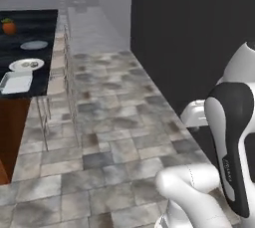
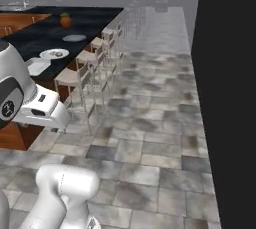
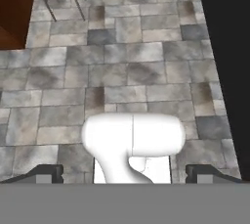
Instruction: Place two dumplings into each of the tupperware containers and then place the containers in the fridge.
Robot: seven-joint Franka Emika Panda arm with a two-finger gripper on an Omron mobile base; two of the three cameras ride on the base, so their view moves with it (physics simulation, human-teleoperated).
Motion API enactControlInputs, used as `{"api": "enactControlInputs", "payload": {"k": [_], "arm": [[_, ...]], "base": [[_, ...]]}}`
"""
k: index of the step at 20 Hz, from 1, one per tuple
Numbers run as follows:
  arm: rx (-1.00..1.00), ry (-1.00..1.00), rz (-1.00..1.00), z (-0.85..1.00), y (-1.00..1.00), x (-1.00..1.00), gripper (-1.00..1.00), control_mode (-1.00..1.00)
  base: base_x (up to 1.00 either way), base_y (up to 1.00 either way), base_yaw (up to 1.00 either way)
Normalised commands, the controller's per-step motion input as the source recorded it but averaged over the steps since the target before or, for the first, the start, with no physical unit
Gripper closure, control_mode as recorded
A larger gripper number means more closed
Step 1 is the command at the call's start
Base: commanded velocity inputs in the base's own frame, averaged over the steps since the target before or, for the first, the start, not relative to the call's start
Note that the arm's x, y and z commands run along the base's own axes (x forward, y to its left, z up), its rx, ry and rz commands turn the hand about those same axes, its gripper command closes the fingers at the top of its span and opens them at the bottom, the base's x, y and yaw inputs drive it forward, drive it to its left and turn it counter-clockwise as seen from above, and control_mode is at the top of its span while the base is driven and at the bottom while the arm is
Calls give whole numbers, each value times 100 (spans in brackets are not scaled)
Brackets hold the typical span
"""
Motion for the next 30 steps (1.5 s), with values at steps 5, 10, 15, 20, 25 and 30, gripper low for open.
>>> {"api": "enactControlInputs", "payload": {"k": [5, 10, 15, 20, 25, 30], "arm": [[0, 0, 0, 0, 0, 0, -100, 100], [0, 0, 0, 0, 0, 0, -100, 100], [0, 0, 0, 0, 0, 0, -100, 100], [0, 0, 0, 0, 0, 0, -100, 100], [0, 0, 0, 0, 0, 0, -100, 100], [0, 0, 0, 0, 0, 0, -100, 100]], "base": [[83, -80, 60], [81, -81, 59], [77, -83, 57], [68, -83, 58], [63, -84, 59], [44, -86, 59]]}}
